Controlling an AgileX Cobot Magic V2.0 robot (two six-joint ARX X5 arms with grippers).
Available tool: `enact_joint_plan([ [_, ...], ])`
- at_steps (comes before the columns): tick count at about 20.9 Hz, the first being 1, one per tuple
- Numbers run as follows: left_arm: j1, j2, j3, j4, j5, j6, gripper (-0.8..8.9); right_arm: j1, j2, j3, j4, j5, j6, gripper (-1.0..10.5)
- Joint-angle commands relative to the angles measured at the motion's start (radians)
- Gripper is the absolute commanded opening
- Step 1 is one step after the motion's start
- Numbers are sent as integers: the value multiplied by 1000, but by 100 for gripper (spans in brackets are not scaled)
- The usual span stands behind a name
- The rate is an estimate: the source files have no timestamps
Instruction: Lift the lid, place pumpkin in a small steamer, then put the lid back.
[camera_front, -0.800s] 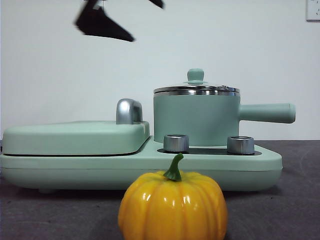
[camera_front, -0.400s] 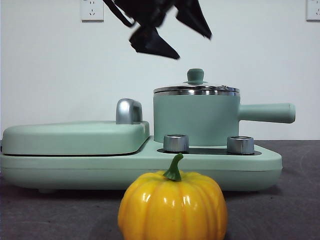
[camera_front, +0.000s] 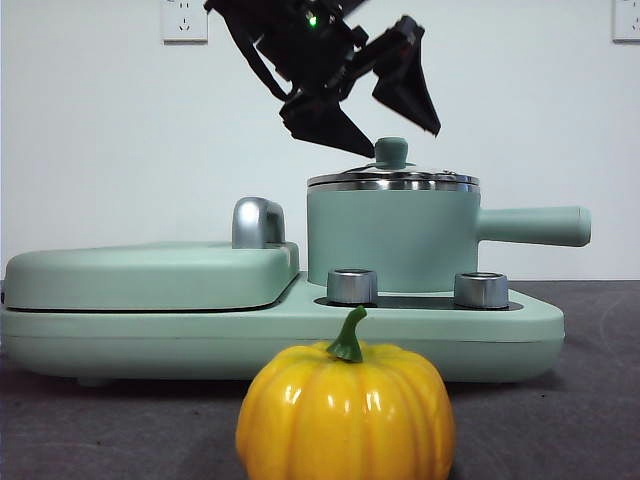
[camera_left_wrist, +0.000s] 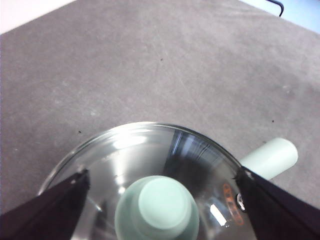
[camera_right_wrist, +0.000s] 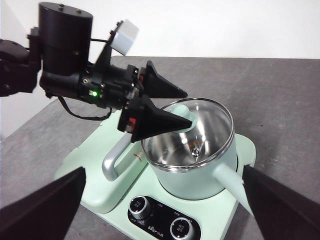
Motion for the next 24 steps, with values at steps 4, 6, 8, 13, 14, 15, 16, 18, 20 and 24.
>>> enact_joint_plan([
  [4,-15,40,25,9,-3,22,389,2,6,14,10,-3,-7,499],
  [6,-15,40,25,3,-3,46,348,2,6,14,10,-3,-7,498],
  [8,-15,40,25,8,-3,66,267,2,6,14,10,-3,-7,498],
  [13,-15,40,25,-23,-6,79,208,2,6,14,10,-3,-6,498],
  [14,-15,40,25,-23,-6,80,190,2,6,14,10,-3,-4,498],
  [15,-15,40,25,-23,-6,81,178,2,6,14,10,-3,-3,498],
  [16,-15,40,25,-23,-10,80,171,2,6,14,10,-3,-3,498],
  [18,-15,40,25,-23,-37,80,109,2,6,14,10,-3,-3,498],
  [20,-15,40,25,-18,-42,80,85,2,6,14,10,-3,-3,498],
  [24,-15,32,41,-20,-42,64,85,2,6,14,11,-2,-3,498],
])
